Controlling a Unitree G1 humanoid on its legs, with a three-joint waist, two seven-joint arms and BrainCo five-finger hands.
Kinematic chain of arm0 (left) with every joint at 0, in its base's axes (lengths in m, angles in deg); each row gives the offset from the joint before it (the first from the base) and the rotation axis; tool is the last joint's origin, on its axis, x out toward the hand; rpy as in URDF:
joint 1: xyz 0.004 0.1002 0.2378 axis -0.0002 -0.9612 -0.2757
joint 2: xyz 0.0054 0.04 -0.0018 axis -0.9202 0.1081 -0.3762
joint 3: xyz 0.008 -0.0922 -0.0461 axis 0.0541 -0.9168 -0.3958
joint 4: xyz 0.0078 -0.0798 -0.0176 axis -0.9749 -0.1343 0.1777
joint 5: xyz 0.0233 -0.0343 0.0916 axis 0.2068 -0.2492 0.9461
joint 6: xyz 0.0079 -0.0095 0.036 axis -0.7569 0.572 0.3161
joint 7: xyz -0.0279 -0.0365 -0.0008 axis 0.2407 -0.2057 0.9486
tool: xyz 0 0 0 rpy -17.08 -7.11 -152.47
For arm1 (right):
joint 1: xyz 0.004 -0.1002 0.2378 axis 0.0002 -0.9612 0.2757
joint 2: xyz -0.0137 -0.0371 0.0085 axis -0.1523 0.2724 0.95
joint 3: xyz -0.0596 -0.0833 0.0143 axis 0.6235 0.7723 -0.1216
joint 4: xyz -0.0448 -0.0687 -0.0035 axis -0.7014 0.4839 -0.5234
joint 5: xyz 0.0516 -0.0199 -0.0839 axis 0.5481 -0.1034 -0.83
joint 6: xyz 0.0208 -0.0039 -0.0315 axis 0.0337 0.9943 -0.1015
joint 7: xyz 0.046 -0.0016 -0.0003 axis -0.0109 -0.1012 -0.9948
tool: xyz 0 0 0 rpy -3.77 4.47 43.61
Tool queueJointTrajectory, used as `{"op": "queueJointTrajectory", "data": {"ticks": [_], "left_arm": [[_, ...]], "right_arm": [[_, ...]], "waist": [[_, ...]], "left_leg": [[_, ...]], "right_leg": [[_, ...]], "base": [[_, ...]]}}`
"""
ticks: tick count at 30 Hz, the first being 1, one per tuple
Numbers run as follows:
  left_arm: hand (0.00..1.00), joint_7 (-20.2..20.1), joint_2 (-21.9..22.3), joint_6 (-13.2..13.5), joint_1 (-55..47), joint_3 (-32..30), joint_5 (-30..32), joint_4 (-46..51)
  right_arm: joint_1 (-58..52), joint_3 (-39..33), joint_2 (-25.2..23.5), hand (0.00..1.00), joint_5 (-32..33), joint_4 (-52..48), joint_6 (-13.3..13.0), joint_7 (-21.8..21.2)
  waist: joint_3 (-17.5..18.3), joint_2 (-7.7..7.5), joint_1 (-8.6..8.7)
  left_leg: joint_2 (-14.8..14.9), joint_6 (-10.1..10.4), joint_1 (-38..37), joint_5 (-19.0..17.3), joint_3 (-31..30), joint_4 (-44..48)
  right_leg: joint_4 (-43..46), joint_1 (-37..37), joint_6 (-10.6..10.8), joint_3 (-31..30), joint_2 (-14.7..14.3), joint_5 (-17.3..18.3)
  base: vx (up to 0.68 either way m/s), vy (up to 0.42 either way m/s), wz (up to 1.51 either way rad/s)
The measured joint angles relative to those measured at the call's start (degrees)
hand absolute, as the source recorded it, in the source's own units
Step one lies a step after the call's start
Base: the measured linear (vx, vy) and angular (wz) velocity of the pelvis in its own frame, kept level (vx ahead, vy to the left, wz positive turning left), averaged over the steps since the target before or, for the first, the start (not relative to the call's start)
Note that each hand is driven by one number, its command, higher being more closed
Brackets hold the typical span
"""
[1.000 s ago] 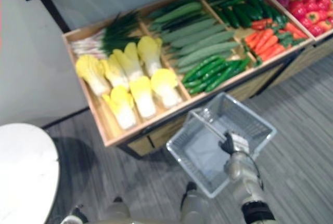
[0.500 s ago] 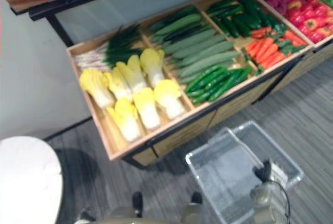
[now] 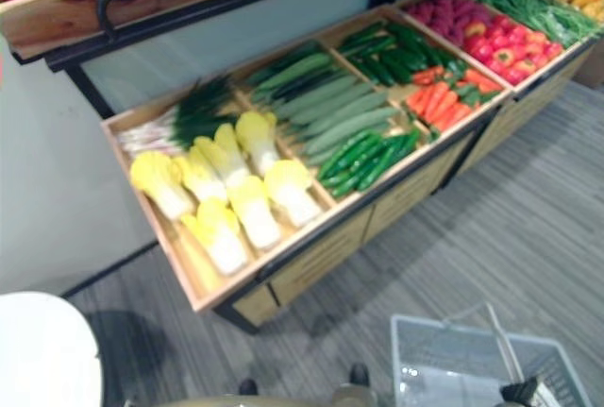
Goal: Pick vegetable in the basket
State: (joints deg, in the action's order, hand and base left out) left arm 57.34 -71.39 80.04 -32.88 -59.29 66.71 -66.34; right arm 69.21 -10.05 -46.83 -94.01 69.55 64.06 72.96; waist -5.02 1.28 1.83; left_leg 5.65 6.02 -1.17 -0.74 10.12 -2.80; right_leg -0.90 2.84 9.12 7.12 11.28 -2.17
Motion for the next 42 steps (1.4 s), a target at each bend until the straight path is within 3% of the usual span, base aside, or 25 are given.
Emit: {"op": "queueJointTrajectory", "data": {"ticks": [7, 9, 12, 21, 28, 38, 42], "left_arm": [[0.00, 0.0, -4.8, 3.3, -1.7, 2.6, 0.0, 28.9], [0.00, 0.0, -5.0, 5.0, -3.0, 1.3, 0.0, 42.5], [0.00, 0.9, -3.8, 7.3, -6.0, -0.4, 0.0, 53.2], [0.00, 5.9, 3.2, 7.5, -12.2, -0.3, -2.9, 63.1], [0.00, 7.0, 3.5, 7.4, -6.6, 5.8, -6.7, 65.6], [0.00, 7.5, 3.1, 6.5, -1.1, 6.2, -6.8, 62.6], [0.00, 7.9, 3.0, 6.1, 0.0, 6.1, -10.1, 59.6]], "right_arm": [[1.2, -2.0, -0.9, 1.00, 2.2, 2.9, -0.9, 0.2], [1.4, -3.2, -0.9, 1.00, 2.3, 3.0, -1.2, 0.2], [1.8, -5.1, -0.9, 1.00, 3.3, 4.1, -1.1, 0.3], [0.6, -5.4, -4.5, 1.00, 3.4, 4.3, -1.1, 1.1], [-0.2, -1.9, -5.4, 1.00, 3.2, 4.4, -0.7, 1.2], [1.8, -0.4, -5.3, 1.00, 3.1, 4.4, -0.5, 2.2], [2.9, -0.3, -5.2, 1.00, 3.0, 4.4, -0.5, 2.3]], "waist": [[0.9, 0.29, -0.22], [0.9, 0.29, -0.27], [0.9, 0.35, -0.31], [1.3, 0.33, -0.66], [3.0, -0.80, -0.37], [3.2, -1.25, -0.12], [3.1, -1.33, -0.03]], "left_leg": [[-0.4, -0.4, 0.1, 0.2, -0.4, -0.1], [-0.5, -0.5, 0.3, 0.2, -1.1, -0.1], [-0.5, -0.5, 0.0, 0.2, -1.3, -0.1], [0.0, -0.5, -1.0, 0.2, -1.7, -0.2], [0.0, -0.2, -1.0, 1.7, -2.9, -2.1], [0.0, -0.4, -1.0, 1.8, -2.7, -2.5], [0.1, -0.3, -1.0, 1.6, -2.3, -2.5]], "right_leg": [[0.0, -0.1, 0.0, 0.5, 0.0, -0.5], [0.0, -0.3, 0.0, 1.0, 0.1, -0.5], [0.1, -0.8, 0.0, 1.4, 0.2, -0.5], [0.3, -2.2, -0.9, 2.7, 0.2, 0.1], [0.0, -2.0, -0.6, 3.4, -0.1, 0.3], [-0.8, -2.0, -0.3, 3.1, -0.4, -0.4], [-0.9, -1.9, -0.3, 2.8, -0.5, -0.4]], "base": [[0.09, 0.005, 0.03], [0.04, 0.004, 0.10], [0.02, 0.007, 0.06], [-0.03, -0.007, 0.05], [-0.01, -0.010, 0.05], [0.05, -0.003, -0.01], [0.04, 0.004, -0.04]]}}
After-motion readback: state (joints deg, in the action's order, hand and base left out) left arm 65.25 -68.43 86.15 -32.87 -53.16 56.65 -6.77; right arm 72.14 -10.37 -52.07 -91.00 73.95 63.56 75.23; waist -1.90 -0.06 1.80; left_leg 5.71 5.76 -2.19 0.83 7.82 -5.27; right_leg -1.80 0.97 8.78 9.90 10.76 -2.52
